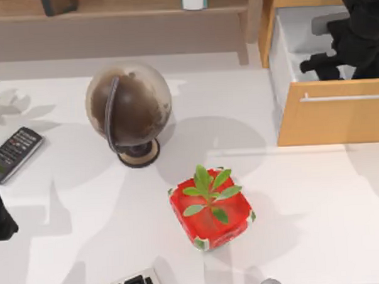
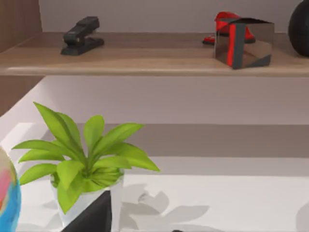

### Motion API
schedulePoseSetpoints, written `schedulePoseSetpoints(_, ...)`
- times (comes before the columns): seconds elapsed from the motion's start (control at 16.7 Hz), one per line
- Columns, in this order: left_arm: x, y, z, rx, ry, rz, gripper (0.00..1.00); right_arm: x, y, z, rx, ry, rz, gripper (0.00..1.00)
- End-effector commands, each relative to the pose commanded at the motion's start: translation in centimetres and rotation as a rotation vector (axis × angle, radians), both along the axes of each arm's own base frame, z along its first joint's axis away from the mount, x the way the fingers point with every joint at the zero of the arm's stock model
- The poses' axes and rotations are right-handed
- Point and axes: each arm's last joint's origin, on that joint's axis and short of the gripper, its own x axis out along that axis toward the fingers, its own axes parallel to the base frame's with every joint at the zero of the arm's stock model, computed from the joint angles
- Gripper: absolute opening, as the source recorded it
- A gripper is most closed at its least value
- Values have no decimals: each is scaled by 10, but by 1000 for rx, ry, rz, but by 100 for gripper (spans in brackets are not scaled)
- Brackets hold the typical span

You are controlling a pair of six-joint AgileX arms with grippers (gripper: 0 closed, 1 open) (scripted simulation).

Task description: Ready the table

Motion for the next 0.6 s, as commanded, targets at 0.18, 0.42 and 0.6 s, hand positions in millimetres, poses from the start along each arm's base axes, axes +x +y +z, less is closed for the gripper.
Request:
schedulePoseSetpoints(0.18,0,0,0,0,0,0,100,0,0,0,0,0,0,10)
schedulePoseSetpoints(0.42,0,0,0,0,0,0,100,0,0,0,0,0,0,0)
schedulePoseSetpoints(0.6,0,0,0,0,0,0,100,0,0,0,0,0,0,0)
